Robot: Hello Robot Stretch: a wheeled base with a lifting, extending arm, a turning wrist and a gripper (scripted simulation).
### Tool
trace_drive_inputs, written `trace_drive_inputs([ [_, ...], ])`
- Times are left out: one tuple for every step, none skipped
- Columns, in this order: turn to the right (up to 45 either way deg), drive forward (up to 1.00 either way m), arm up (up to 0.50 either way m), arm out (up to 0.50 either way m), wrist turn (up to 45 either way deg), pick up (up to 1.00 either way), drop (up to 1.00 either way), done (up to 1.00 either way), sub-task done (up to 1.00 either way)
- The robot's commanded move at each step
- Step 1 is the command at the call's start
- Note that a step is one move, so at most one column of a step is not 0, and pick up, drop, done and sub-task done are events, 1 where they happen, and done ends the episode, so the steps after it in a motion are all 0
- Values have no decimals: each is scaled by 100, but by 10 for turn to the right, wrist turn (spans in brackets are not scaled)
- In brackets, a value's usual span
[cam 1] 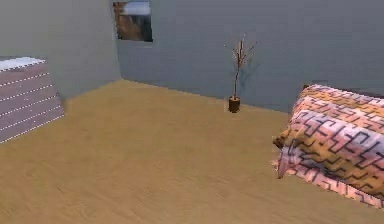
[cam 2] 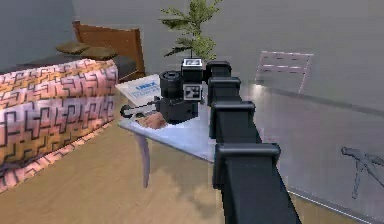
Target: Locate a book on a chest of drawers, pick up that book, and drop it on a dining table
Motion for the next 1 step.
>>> trace_drive_inputs([
  [-300,0,0,0,0,0,0,0,0],
])
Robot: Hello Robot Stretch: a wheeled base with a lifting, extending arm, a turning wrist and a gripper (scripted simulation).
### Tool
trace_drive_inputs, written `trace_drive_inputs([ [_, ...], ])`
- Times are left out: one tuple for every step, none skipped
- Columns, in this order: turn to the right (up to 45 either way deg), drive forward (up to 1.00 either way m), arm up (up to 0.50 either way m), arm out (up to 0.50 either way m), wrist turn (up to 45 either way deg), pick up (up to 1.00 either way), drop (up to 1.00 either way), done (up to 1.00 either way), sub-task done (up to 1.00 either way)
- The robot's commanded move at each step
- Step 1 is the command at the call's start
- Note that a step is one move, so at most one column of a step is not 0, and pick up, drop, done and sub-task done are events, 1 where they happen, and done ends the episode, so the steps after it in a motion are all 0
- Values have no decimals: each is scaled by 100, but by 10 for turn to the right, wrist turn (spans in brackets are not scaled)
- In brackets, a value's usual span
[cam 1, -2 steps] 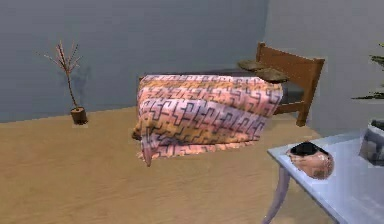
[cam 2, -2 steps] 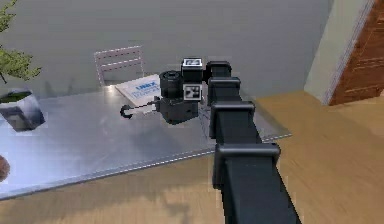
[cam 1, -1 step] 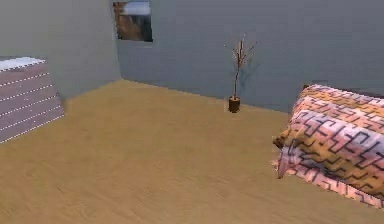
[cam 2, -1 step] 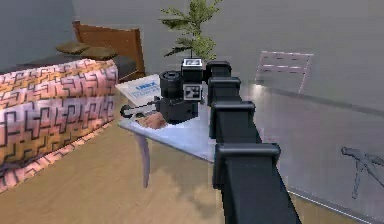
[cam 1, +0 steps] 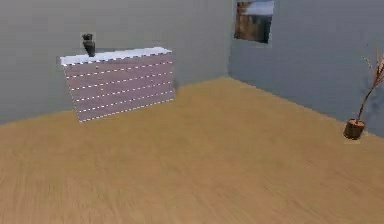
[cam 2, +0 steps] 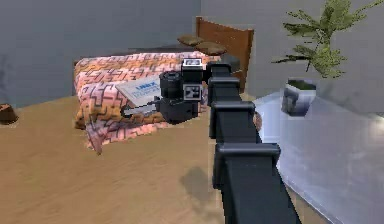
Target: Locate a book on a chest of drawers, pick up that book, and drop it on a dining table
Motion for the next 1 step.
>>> trace_drive_inputs([
  [450,0,0,0,0,0,0,0,0],
])
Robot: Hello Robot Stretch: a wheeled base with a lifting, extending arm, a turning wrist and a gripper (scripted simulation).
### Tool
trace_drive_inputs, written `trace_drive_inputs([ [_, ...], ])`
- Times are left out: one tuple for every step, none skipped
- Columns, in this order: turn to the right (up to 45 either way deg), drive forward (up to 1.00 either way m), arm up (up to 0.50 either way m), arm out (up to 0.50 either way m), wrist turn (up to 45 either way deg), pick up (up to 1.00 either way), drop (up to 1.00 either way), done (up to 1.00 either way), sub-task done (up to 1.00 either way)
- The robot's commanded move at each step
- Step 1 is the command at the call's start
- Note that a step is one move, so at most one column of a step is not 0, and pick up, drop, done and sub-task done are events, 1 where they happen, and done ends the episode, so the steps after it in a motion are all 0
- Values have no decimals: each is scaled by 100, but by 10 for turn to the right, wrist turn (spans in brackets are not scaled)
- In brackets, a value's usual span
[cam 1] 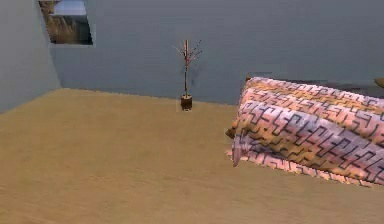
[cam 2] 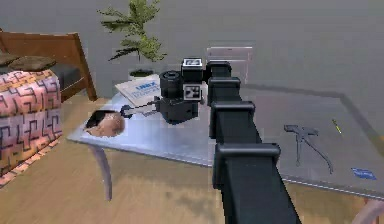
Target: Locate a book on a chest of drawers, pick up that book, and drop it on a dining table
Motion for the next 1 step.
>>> trace_drive_inputs([
  [450,0,0,0,0,0,0,0,0],
])
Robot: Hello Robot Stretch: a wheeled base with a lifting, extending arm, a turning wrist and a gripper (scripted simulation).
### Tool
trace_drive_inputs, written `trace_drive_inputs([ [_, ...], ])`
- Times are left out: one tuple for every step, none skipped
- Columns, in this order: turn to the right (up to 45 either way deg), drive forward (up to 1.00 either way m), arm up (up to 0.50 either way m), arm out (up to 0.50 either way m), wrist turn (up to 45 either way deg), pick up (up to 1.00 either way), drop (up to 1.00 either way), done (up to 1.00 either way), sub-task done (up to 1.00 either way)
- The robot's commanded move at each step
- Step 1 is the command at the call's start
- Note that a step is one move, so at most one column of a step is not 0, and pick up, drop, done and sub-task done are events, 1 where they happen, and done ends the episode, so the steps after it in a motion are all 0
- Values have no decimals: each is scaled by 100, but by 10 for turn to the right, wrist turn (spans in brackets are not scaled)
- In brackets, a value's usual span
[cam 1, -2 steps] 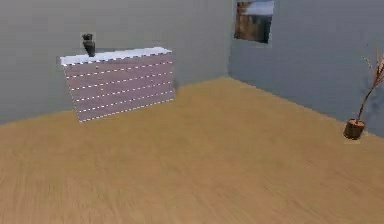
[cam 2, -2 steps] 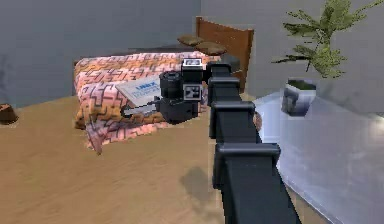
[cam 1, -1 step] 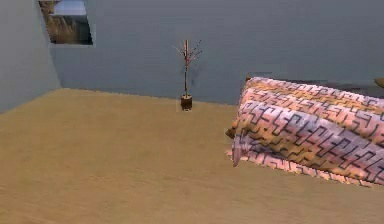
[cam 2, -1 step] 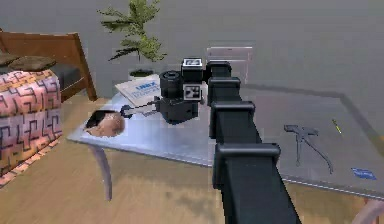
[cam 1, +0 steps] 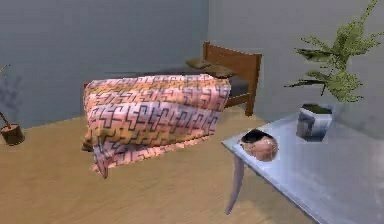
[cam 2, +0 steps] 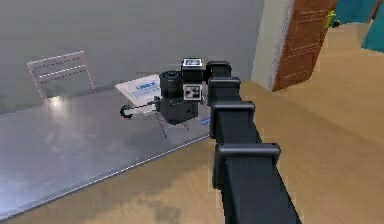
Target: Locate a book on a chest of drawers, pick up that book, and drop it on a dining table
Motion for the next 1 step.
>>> trace_drive_inputs([
  [450,0,0,0,0,0,0,0,0],
])
